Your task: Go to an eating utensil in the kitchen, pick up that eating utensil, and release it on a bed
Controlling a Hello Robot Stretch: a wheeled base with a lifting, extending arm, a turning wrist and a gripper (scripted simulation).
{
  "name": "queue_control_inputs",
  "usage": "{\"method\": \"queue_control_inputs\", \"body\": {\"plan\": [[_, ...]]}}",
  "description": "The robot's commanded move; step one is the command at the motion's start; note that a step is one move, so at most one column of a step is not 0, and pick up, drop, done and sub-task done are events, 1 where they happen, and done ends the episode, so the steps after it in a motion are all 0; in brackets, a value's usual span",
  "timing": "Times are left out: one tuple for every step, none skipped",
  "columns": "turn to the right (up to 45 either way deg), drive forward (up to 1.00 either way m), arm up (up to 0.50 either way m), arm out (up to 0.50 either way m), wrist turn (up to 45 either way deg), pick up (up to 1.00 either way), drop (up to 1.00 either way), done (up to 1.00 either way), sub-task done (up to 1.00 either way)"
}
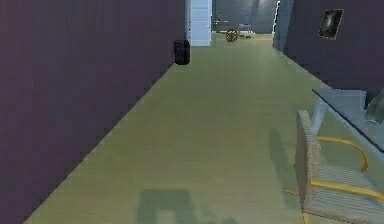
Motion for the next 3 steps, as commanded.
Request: {"method": "queue_control_inputs", "body": {"plan": [[0.0, 0.65, 0.00, 0.00, 0.0, 0.00, 0.00, 0.00, 0.00], [-3.0, 0.00, 0.00, 0.00, 0.0, 0.00, 0.00, 0.00, 0.00], [0.0, 0.10, 0.00, 0.00, 0.0, 0.00, 0.00, 0.00, 0.00]]}}
